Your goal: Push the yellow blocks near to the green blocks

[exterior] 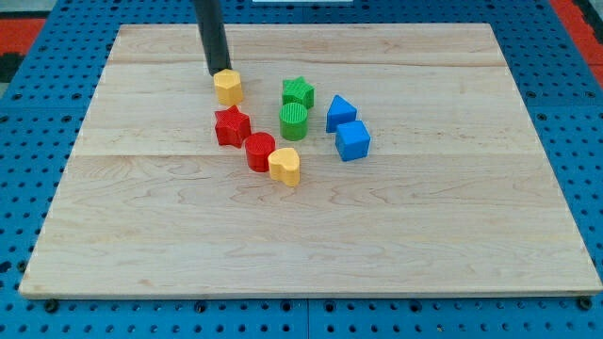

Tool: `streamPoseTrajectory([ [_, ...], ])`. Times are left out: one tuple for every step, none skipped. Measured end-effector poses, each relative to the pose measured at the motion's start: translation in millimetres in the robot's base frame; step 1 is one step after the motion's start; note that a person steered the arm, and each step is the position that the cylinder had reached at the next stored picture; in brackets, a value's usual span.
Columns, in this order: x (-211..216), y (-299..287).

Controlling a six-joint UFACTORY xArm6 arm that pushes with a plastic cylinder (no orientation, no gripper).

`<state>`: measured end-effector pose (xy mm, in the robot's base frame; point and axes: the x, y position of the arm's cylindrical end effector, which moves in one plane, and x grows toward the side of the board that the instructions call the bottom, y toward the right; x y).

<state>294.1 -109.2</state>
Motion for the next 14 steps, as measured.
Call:
streamPoseTrajectory([
  [9, -3],
  [18, 11],
  [18, -8],
  [18, -57],
  [44, 1],
  [44, 6],
  [109, -39],
  [213, -7],
  [236, 52],
  [214, 44],
  [209, 88],
  [176, 76],
  [183, 87],
  [186, 95],
])
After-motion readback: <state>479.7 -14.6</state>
